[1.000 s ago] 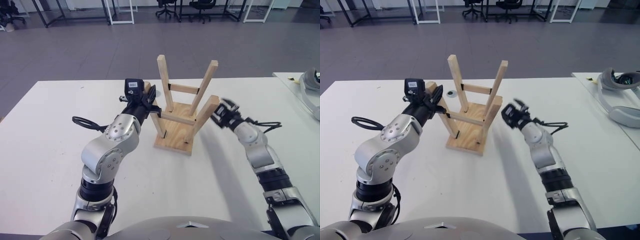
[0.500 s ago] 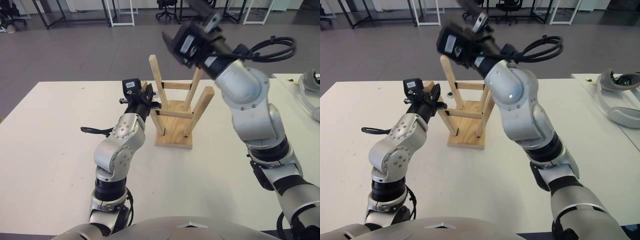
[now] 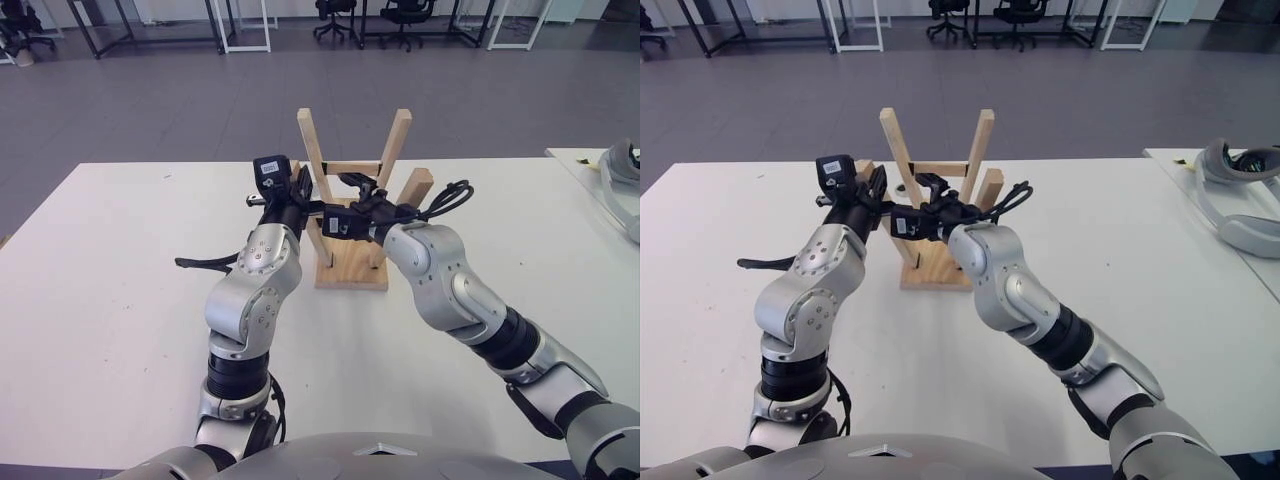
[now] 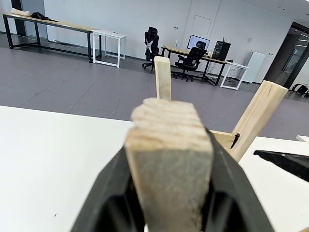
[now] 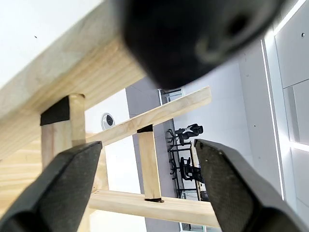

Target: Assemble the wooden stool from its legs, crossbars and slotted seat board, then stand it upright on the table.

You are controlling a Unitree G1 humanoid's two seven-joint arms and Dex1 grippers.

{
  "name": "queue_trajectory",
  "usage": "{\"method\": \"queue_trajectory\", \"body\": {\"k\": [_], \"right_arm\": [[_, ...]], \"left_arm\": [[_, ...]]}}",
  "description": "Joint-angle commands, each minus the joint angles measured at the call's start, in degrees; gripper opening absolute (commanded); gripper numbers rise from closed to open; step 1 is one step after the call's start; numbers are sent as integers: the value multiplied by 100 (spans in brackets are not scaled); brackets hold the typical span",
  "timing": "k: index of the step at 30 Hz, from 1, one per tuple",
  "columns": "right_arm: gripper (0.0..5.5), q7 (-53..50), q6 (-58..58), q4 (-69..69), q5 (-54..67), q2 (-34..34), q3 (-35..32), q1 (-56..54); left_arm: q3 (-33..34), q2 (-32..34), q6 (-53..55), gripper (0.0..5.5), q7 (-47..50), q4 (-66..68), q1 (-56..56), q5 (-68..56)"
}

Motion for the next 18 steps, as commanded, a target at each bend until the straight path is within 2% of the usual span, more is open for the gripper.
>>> {"method": "queue_trajectory", "body": {"k": [1, 4, 5, 11, 15, 18], "right_arm": [[359, -106, 1, 171, 90, 241, -230, 290], [359, -821, -371, 25, 129, 493, -865, 145], [359, -1026, -576, -94, 156, 523, -1045, 131], [359, -1509, -1358, -458, 381, 758, -1597, 116], [359, -1566, -1366, -657, 1108, 1319, -2118, -57], [359, -1600, -821, -883, 2178, 1971, -3082, -548]], "left_arm": [[14, 89, 434, 104, -73, 331, 349, 211], [83, 131, 434, 104, -161, 257, 337, 272], [136, 139, 421, 141, -192, 186, 337, 268], [638, 129, 266, 239, -524, -760, 145, -55], [1117, 583, 781, 305, -819, -1705, -347, -383], [1780, 1167, 1278, 363, -1306, -1938, -1371, -1009]]}}
